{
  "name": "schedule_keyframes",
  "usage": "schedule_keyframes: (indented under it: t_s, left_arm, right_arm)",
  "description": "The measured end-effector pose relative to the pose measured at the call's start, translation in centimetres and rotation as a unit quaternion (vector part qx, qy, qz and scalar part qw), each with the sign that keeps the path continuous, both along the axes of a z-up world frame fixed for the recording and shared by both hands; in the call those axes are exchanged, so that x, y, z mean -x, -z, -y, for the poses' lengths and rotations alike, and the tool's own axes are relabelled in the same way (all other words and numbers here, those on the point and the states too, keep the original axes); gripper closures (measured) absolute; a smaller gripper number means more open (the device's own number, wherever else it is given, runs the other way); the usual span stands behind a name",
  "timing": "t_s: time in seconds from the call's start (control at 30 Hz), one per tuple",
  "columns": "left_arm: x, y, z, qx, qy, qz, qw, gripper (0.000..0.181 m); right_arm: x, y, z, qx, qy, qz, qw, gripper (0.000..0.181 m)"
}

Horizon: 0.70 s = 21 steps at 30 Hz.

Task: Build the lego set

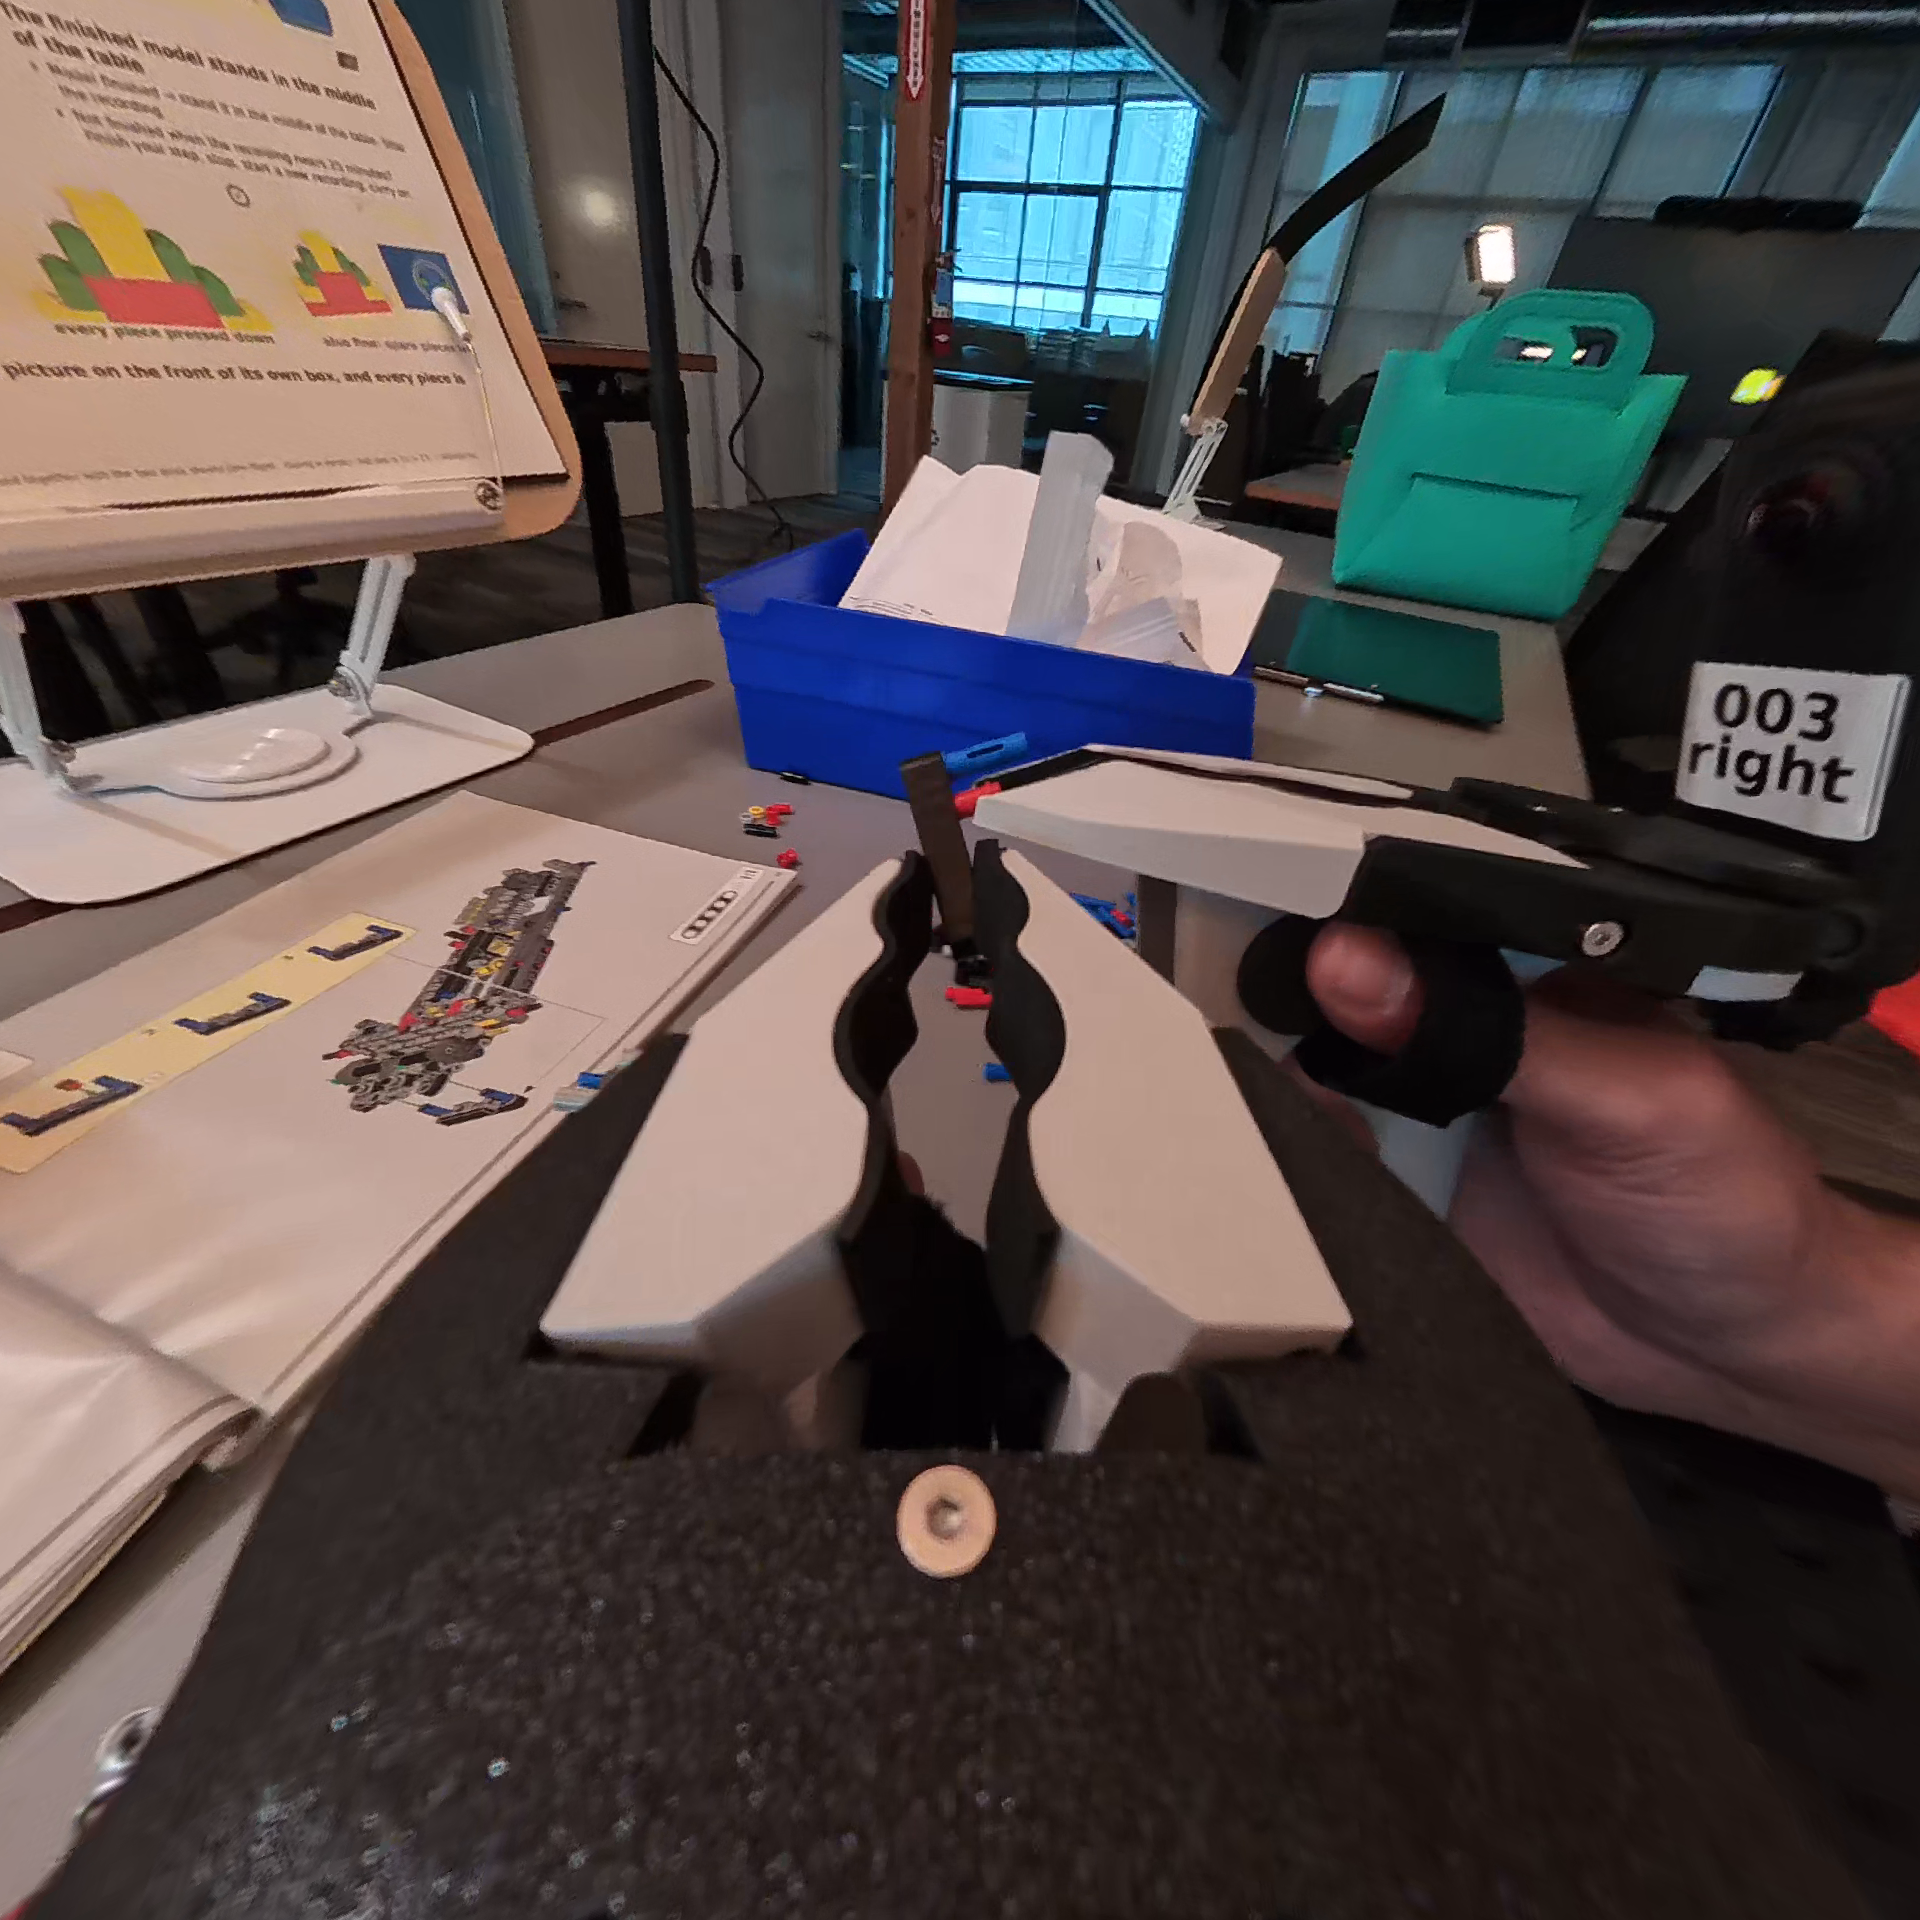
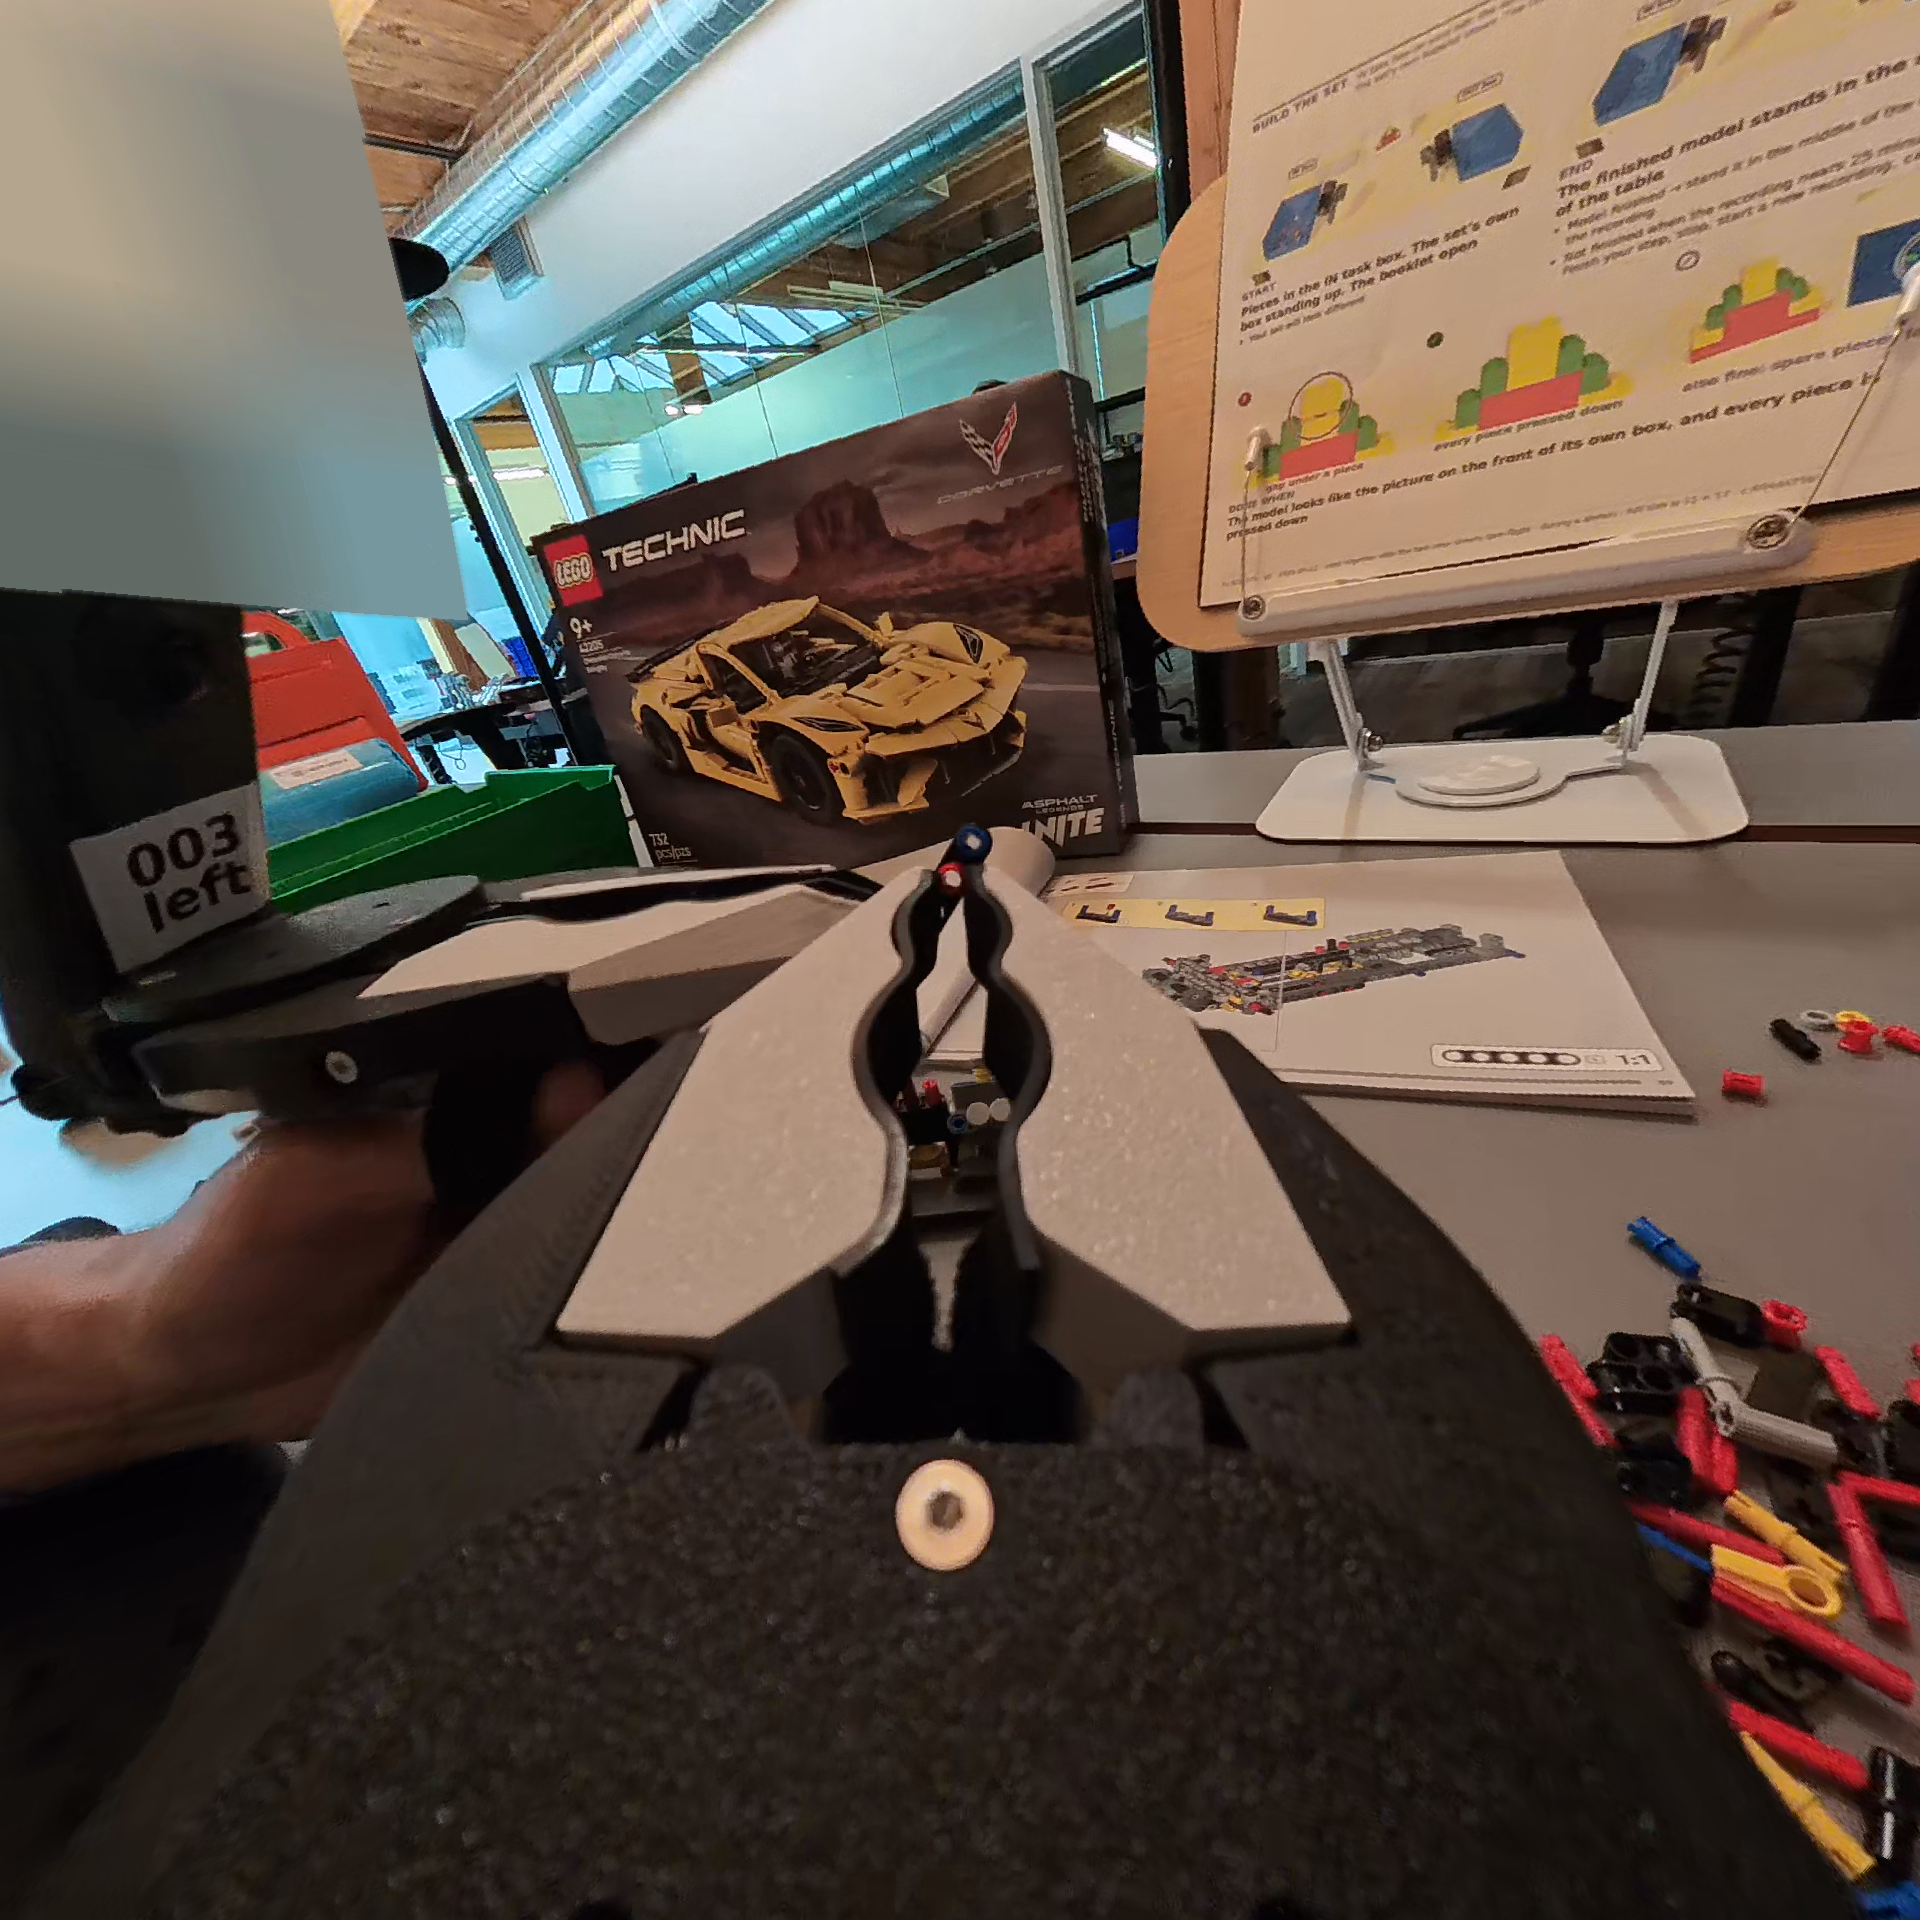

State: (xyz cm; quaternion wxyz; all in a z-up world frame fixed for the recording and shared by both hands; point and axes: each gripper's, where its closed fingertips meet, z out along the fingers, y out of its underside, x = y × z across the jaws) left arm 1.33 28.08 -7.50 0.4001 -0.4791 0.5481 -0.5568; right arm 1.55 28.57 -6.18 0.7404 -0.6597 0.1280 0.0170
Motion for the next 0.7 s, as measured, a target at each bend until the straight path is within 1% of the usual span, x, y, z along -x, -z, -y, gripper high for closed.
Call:
schedule_keyframes:
  t_s: [0.13,0.23,0.3,0.4,0.5,0.6,0.7]
  left_arm:
    - [0.04,-0.06,-0.02,-0.043,-0.013,0.008,0.999,0.175]
    - [0.11,-0.06,-0.11,-0.121,-0.031,0.02,0.992,0.175]
    - [0.17,-0.09,-0.2,-0.177,-0.039,0.028,0.983,0.175]
    - [0.23,0.05,-0.38,-0.229,-0.038,0.032,0.972,0.175]
    - [0.24,0.32,-0.7,-0.31,-0.033,0.038,0.949,0.175]
    - [0.27,0.51,-0.86,-0.335,-0.032,0.034,0.941,0.175]
    - [0.35,0.61,-0.78,-0.318,-0.016,0.026,0.948,0.174]
  right_arm:
    - [0.14,0.1,-0.04,0.001,-0.01,-0.01,1.0,0.178]
    - [0.21,0.13,-0.03,0.001,-0.013,-0.012,1.0,0.178]
    - [0.29,0.16,0.01,-0.001,-0.022,-0.025,0.999,0.179]
    - [0.35,0.38,-0.06,-0.005,-0.044,-0.055,0.998,0.178]
    - [0.41,0.69,-0.16,-0.002,-0.06,-0.075,0.995,0.178]
    - [0.49,0.82,-0.28,0.004,-0.059,-0.07,0.996,0.179]
    - [0.51,0.86,-0.27,0.006,-0.063,-0.074,0.995,0.178]
